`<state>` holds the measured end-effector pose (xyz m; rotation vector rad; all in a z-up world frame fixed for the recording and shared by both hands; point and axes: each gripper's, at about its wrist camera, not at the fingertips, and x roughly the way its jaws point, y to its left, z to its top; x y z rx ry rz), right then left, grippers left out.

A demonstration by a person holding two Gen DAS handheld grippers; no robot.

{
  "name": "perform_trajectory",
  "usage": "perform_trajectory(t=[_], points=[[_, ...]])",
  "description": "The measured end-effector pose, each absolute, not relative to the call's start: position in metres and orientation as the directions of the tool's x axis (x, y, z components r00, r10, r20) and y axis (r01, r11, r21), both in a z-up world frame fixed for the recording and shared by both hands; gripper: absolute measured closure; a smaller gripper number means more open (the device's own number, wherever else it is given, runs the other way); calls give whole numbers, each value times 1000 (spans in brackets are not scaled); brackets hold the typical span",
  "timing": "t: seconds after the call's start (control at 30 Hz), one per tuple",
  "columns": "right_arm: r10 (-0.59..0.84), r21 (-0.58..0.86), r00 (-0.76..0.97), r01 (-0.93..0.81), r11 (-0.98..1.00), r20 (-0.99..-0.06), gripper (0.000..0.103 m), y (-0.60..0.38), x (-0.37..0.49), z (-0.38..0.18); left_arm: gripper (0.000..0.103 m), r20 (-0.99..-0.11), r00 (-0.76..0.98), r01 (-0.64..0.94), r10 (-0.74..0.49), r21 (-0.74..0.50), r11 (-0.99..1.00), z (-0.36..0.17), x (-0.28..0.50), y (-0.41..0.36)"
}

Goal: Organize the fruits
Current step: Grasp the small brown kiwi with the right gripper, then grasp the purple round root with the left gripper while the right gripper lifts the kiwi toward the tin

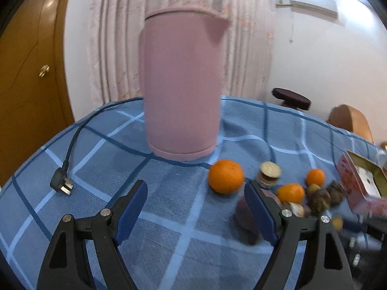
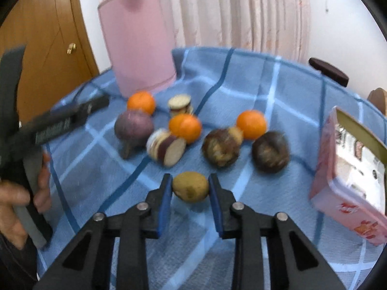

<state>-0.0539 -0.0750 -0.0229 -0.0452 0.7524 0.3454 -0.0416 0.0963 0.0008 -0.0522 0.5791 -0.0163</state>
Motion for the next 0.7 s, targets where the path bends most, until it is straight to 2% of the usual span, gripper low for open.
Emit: perform_trajectory(t=[0.17,0.3,0.43,0.47,0.53,0.63,0.7], points=[[237,45,748,-267,962,-620,70,-87,-59,-10,20,-546,825,159,-150,-31,987,5,-57,71],[230,64,757,-242,968,-611,70,-96,-66,-3,22,-601,775,186,-196,-80,979,0,-42,57],[224,81,762,-221,972,-608,70,-103,-63,-2,24,-660,725,138,-195,-138,981,-13,-19,52],[223,86,761,-217,972,-609,70,-105,-63,-2,32,-679,711,110,-183,-150,983,-17,-13,54],[222,93,760,-210,973,-611,70,-107,-61,-2,36,-696,692,63,-191,-206,976,-22,-6,60],[220,100,759,-201,974,-613,70,-108,-60,-3,36,-711,659,63,-244,-271,960,-30,1,61],[215,102,760,-193,976,-614,70,-109,-59,-4,37,-717,656,56,-235,-264,963,-31,4,58]])
